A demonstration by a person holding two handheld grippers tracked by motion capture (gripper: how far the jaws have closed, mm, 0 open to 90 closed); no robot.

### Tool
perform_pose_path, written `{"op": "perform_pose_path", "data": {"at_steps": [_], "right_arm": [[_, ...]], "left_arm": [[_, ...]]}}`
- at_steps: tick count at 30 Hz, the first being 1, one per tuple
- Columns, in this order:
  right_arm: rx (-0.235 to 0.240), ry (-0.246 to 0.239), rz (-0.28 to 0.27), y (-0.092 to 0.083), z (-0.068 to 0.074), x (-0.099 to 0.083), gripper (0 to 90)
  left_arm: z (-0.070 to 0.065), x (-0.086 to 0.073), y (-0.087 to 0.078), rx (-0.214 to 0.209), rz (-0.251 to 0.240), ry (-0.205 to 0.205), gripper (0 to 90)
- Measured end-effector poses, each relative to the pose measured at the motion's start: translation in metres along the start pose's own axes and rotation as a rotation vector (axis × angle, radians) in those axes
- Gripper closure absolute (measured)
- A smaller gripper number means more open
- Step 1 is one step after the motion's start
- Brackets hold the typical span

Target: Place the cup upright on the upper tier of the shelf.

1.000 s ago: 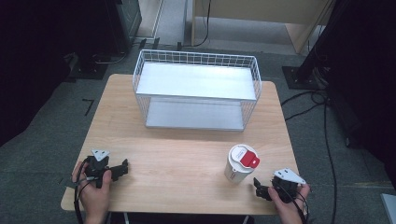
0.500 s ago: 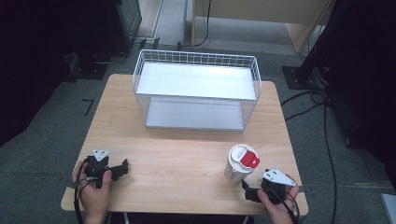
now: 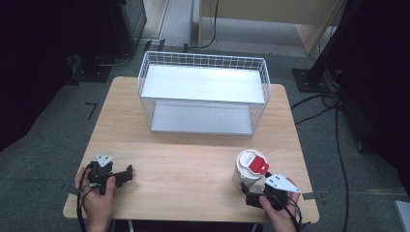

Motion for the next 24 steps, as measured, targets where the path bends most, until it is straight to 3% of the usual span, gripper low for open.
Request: {"op": "perform_pose_path", "data": {"at_steps": [2, 10, 14, 24], "right_arm": [[0.021, 0.016, -0.035, 0.001, 0.003, 0.005, 4.5], [0.038, 0.039, -0.092, 0.003, 0.007, 0.014, 5.9], [0.037, 0.035, -0.139, 0.005, 0.009, 0.019, 8.1], [0.029, 0.047, -0.198, 0.014, 0.011, 0.023, 5.7]], "left_arm": [[0.0, 0.0, 0.0, 0.0, 0.0, 0.0, 0.0], [0.0, 0.0, 0.0, 0.0, 0.0, 0.0, 0.0], [0.0, 0.0, 0.0, 0.0, 0.0, 0.0, 0.0], [0.0, 0.0, 0.0, 0.0, -0.001, 0.0, 0.0]]}}
Point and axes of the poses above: each handheld gripper's, and its own axes: y roughly forward along the jaws, x roughly out of its top, z roughly to its left, the point moved 4 cm from there along y, roughly forward along the jaws, and after that the axes turned 3 degrees about -y, right-handed, at the moved point
